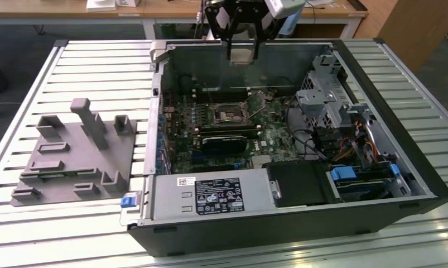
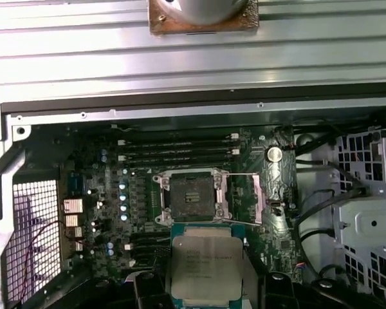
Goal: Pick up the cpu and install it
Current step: 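Place the cpu into insertion slot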
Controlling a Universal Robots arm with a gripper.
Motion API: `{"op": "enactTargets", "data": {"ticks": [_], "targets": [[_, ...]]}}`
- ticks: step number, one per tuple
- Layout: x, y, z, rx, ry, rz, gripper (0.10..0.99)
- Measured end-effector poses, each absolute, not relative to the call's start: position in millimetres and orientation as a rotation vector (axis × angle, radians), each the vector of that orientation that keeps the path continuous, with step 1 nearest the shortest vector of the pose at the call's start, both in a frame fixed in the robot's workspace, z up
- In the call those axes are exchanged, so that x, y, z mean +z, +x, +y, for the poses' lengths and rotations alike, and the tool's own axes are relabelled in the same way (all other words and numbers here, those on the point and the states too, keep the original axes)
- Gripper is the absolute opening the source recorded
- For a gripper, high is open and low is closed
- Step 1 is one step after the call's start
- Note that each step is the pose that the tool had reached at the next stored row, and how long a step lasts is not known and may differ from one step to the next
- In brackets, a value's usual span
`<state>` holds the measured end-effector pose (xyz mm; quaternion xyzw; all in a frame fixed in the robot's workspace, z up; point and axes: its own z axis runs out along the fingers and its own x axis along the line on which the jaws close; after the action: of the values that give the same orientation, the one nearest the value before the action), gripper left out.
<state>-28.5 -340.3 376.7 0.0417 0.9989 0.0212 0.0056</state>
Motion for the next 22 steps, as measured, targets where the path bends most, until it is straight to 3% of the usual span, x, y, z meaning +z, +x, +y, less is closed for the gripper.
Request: {"op": "enactTargets", "data": {"ticks": [22], "targets": [[374.9, -28.5, -338.7, 0.063, 0.622, 3.060, 0.533]]}}
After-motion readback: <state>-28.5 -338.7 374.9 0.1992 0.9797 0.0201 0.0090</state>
